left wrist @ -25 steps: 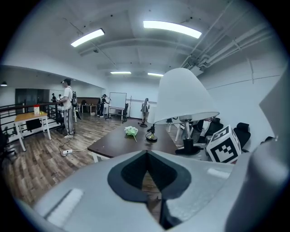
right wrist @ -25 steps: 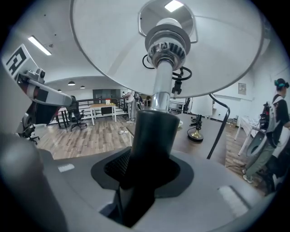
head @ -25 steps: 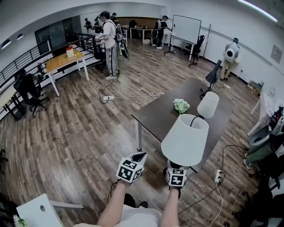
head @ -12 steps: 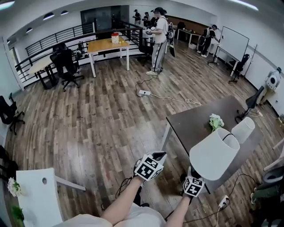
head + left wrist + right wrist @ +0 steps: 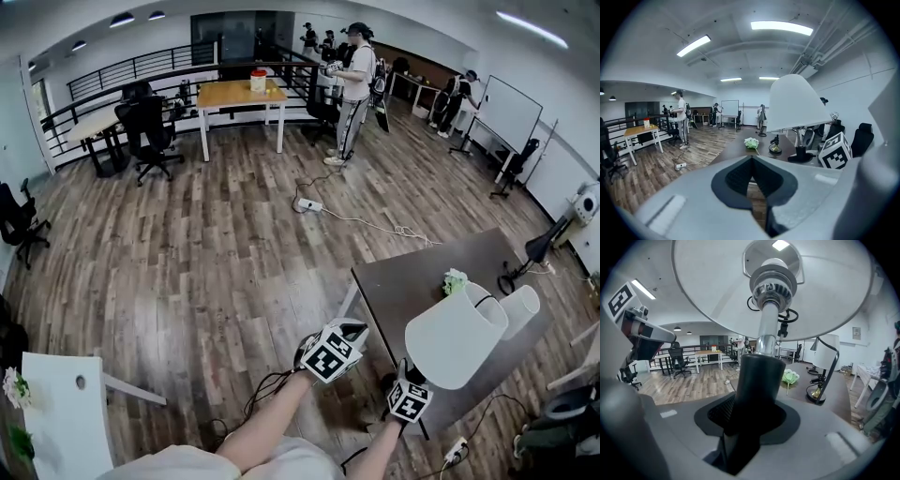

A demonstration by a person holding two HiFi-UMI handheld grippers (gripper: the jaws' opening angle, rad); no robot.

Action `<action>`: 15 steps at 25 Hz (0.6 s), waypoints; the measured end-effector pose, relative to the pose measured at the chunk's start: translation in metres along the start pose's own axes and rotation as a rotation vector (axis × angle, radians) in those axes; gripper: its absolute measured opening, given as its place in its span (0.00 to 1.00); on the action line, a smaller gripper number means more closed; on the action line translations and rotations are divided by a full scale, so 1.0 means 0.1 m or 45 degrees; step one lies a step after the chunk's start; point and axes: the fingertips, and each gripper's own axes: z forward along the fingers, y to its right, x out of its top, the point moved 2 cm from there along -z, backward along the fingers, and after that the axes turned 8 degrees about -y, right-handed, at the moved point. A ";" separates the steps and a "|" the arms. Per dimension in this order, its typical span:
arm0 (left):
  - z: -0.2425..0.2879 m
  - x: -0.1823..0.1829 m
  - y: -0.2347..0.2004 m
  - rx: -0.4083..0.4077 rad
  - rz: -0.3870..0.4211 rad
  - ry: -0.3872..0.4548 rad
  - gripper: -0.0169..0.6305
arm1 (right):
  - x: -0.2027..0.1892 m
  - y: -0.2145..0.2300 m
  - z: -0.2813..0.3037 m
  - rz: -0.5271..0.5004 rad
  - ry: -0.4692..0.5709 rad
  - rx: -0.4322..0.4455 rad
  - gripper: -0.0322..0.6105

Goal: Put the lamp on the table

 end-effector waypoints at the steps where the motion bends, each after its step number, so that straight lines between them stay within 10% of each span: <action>1: 0.04 0.02 -0.04 -0.003 -0.010 0.006 0.03 | 0.04 0.01 0.05 -0.004 -0.002 -0.004 0.32; 15: 0.63 0.33 -0.53 -0.090 -0.065 0.033 0.03 | 0.57 -0.01 0.71 -0.003 0.006 -0.010 0.32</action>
